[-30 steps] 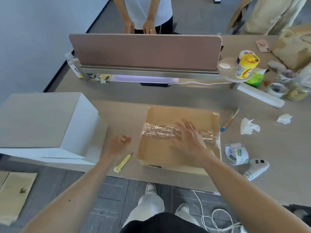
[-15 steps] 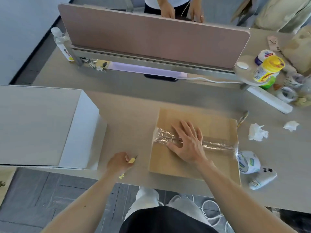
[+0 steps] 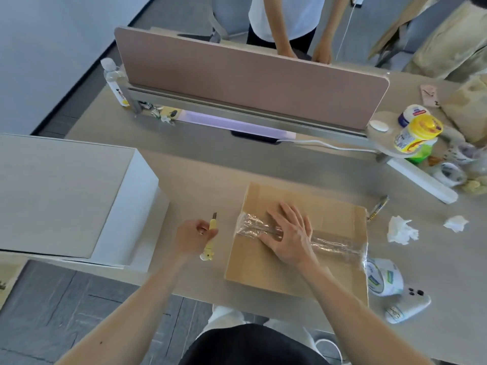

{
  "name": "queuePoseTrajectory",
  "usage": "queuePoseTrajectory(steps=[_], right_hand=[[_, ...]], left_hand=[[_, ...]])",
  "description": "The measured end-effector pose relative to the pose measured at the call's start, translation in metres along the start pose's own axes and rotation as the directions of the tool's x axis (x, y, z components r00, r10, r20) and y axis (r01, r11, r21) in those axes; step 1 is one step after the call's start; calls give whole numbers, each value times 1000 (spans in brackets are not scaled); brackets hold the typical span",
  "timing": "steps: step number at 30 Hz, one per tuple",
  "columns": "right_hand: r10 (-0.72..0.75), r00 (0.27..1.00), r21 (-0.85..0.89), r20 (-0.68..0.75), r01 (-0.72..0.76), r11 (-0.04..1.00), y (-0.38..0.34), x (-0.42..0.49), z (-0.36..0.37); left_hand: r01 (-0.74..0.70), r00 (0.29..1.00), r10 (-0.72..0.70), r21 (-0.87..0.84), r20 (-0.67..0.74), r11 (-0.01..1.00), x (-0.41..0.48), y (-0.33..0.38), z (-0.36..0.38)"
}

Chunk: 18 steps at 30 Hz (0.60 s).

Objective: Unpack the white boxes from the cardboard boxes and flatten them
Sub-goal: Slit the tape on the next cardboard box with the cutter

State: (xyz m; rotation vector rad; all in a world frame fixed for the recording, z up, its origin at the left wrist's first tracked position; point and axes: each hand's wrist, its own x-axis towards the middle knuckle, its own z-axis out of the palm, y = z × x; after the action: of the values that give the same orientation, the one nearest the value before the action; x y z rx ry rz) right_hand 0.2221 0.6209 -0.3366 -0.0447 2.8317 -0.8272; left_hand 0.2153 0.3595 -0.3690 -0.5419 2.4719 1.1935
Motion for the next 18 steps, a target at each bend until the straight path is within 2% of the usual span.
queuePoseTrajectory(steps=[4, 8, 11, 15, 18], right_hand=[[-18, 999, 164, 41, 11, 986, -9, 9, -12], [-25, 998, 279, 65, 5, 960, -28, 10, -18], [-34, 993, 390, 115, -14, 921, -40, 6, -20], [-21, 968, 642, 249, -149, 752, -49, -1, -24], [-28, 950, 749, 312, -228, 622, -48, -7, -28]], left_hand=[[-61, 998, 54, -252, -32, 966, -21, 39, -4], [-146, 989, 144, -377, -36, 915, -40, 74, 3], [-159, 985, 174, -457, -11, 875, -52, 89, 8], [-149, 982, 189, -528, 21, 836, -62, 94, 15], [-155, 981, 194, -549, 14, 821, -65, 95, 22]])
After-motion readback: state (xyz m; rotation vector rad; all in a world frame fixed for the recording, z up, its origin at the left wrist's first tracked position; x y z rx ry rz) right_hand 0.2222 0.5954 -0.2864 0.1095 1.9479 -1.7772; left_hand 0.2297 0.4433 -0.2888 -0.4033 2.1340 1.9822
